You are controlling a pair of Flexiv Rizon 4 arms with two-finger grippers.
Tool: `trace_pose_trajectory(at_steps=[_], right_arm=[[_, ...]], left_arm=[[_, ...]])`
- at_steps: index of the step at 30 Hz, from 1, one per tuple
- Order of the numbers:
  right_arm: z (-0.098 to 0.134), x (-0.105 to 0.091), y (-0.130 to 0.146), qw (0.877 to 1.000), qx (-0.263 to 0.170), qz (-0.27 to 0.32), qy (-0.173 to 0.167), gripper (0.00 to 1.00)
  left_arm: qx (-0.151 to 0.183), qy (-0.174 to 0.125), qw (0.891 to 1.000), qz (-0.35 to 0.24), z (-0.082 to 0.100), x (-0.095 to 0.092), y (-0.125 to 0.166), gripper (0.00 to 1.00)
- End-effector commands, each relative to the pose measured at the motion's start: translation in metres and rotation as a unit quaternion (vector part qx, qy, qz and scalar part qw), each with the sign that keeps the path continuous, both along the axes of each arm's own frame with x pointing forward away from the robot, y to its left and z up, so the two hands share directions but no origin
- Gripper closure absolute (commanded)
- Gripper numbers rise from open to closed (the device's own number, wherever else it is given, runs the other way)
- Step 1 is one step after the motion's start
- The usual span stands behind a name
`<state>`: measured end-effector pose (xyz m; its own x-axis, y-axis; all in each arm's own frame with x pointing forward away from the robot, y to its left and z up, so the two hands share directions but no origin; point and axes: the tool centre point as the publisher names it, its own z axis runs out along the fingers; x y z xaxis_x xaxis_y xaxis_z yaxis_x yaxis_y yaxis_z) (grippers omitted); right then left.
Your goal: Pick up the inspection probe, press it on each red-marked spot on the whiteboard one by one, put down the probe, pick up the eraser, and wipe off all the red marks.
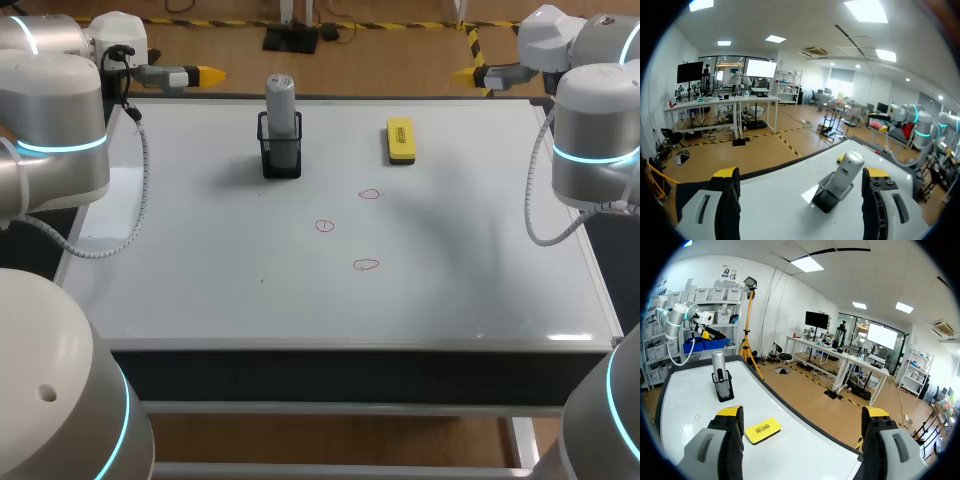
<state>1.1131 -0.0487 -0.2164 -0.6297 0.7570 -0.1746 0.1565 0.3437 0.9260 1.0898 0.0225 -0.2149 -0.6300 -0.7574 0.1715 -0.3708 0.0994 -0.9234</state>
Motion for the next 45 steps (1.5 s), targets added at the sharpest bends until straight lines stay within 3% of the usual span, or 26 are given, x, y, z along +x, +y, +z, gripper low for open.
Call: trace_pose_trajectory(at_steps=[1,9,21,24,26,45], right_arm=[[0.000,0.000,-0.001,1.000,0.000,0.001,0.001,0.00],[0.000,0.000,-0.001,1.000,0.000,0.001,0.001,0.00],[0.000,0.000,-0.001,1.000,0.000,0.001,0.001,0.00],[0.000,0.000,-0.001,1.000,0.000,0.001,0.001,0.00],[0.000,0.000,-0.001,1.000,0.000,0.001,0.001,0.00],[0.000,0.000,-0.001,1.000,0.000,0.001,0.001,0.00]], left_arm=[[-0.001,0.000,1.000,-0.001,-0.001,0.001,0.000,0.00],[-0.012,-0.044,0.991,-0.124,-0.015,-0.006,-0.013,0.00],[-0.051,-0.083,0.961,-0.260,-0.032,-0.016,-0.027,0.00],[-0.080,-0.101,0.951,-0.280,-0.035,-0.019,-0.032,0.00],[-0.088,-0.106,0.951,-0.278,-0.038,-0.018,-0.035,0.00],[-0.102,-0.107,0.935,-0.321,-0.052,-0.011,-0.093,0.00]])
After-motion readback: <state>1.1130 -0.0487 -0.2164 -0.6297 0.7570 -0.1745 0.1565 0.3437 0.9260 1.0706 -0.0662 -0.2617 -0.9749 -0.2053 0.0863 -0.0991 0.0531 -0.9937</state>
